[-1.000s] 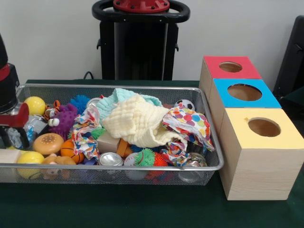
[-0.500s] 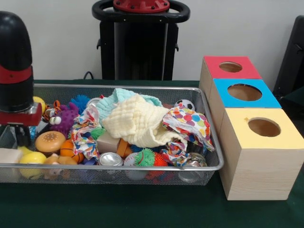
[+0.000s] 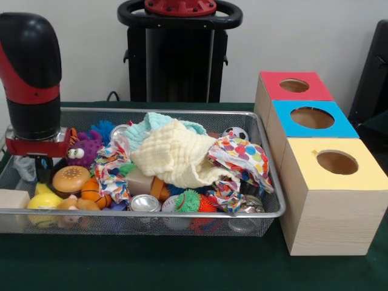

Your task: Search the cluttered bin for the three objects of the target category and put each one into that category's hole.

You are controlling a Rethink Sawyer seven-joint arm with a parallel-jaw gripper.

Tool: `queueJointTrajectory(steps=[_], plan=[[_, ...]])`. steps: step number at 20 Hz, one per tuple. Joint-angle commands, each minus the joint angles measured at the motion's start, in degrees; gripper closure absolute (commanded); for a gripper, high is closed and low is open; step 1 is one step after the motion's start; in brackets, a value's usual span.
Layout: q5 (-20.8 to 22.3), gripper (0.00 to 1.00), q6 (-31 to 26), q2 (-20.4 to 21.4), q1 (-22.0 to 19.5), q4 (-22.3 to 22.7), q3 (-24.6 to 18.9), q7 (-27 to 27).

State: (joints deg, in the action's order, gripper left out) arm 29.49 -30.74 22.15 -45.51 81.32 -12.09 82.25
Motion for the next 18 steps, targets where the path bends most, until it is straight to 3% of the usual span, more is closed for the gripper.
queueJointTrajectory(steps=[1,6,9,18], plan=[[-2.1,1.0,9.6,-4.6,-3.1,7.9,-3.7,8.2],[-1.2,1.0,12.2,-7.0,-8.9,7.5,-8.2,2.0],[-1.8,1.0,10.1,-7.2,-10.3,7.3,-9.7,0.1],[-1.3,1.0,11.2,-5.8,-9.4,9.6,-9.3,3.1]])
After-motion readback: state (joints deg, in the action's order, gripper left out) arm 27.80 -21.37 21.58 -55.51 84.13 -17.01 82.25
